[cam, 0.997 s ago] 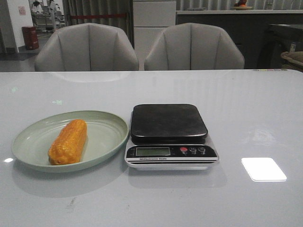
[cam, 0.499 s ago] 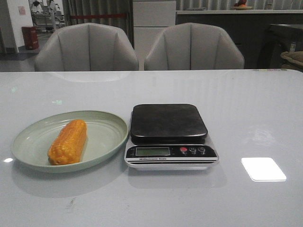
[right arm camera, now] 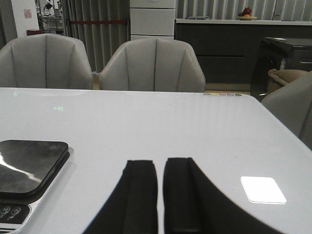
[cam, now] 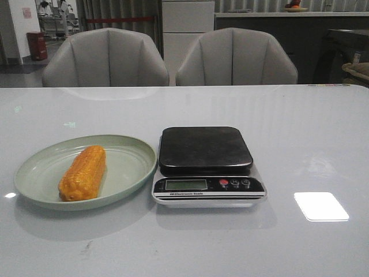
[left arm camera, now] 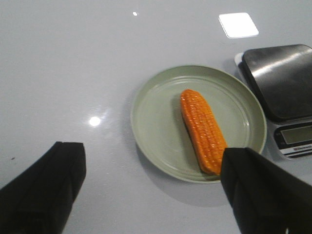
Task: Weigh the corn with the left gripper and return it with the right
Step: 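Reach the left gripper to the corn cob, grasp and lift it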
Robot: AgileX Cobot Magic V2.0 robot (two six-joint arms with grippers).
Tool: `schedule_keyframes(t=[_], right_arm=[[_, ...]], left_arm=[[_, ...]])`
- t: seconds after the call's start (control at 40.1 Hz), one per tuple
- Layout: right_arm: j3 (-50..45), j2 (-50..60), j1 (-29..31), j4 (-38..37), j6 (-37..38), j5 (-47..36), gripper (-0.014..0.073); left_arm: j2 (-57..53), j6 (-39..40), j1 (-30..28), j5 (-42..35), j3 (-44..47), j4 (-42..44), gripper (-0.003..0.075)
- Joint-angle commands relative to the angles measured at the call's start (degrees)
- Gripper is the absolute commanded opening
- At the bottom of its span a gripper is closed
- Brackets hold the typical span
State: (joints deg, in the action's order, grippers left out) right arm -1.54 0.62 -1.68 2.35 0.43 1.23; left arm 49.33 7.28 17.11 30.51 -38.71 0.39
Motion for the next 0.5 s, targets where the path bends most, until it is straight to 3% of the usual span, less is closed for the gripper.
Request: schedule_keyframes(t=[0.0,0.474], right_arm=[[-0.2,1.1,0.4,-0.8,0.0,-4.3,0.0209],[-0.2,1.1,0.4,-0.8,0.0,-4.3,0.0209]], left_arm=[[5.2,0.6,3.2,-3.3,-4.7,-1.6,0.0618],[30.1,5.6,8.8,-2.2,-18.1,-3.1,0.0618]])
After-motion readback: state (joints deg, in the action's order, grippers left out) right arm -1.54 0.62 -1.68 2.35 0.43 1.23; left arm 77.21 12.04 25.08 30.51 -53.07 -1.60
